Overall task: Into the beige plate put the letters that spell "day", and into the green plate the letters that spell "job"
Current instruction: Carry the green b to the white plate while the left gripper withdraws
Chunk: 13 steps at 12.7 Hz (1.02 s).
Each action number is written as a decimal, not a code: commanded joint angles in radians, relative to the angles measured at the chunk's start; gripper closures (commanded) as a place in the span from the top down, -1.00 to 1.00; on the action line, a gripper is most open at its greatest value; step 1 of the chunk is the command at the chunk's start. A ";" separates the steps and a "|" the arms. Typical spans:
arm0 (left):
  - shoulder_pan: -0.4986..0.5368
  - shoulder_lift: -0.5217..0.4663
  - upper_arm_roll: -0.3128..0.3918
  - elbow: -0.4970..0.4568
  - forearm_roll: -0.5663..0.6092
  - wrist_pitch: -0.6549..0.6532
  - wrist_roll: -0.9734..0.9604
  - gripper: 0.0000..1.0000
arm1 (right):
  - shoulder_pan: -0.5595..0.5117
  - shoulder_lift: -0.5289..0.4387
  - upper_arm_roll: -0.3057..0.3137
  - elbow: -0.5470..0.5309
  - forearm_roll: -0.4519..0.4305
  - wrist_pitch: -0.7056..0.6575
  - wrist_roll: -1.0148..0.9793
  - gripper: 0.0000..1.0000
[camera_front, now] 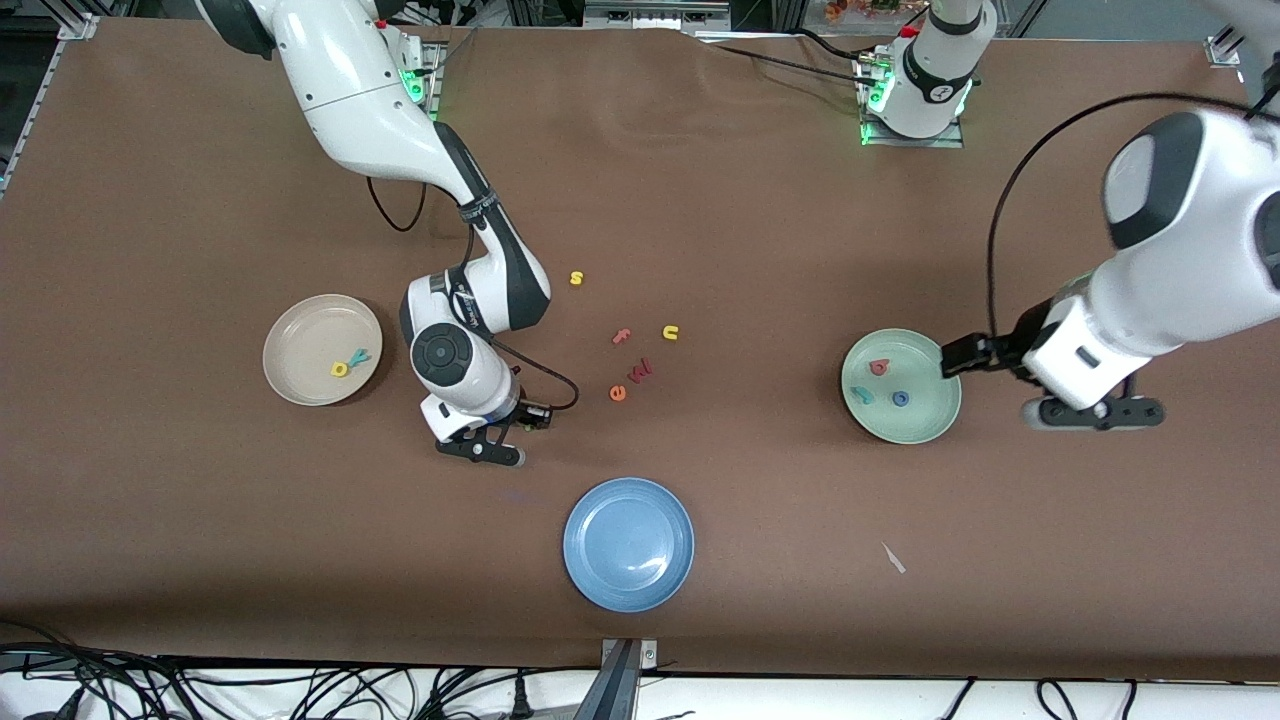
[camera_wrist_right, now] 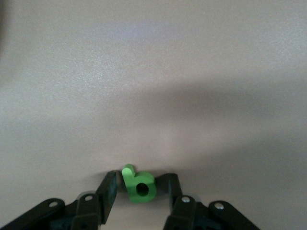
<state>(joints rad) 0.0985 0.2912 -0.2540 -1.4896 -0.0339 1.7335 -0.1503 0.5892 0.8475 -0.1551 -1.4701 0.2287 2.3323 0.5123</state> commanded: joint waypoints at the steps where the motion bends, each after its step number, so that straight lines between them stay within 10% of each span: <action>1: -0.045 -0.200 0.082 -0.190 -0.026 0.000 0.133 1.00 | 0.003 0.028 -0.003 0.037 0.006 -0.002 0.009 -0.08; 7: -0.160 -0.369 0.180 -0.325 0.003 -0.009 0.153 1.00 | 0.003 0.028 -0.003 0.037 0.011 -0.002 0.011 -0.41; 13: -0.142 -0.405 0.194 -0.267 0.009 -0.104 0.144 1.00 | -0.008 -0.037 -0.015 0.041 -0.002 -0.103 -0.030 -0.69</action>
<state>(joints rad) -0.0449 -0.1186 -0.0674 -1.7787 -0.0376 1.6798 -0.0230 0.5889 0.8433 -0.1621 -1.4381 0.2283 2.2976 0.5085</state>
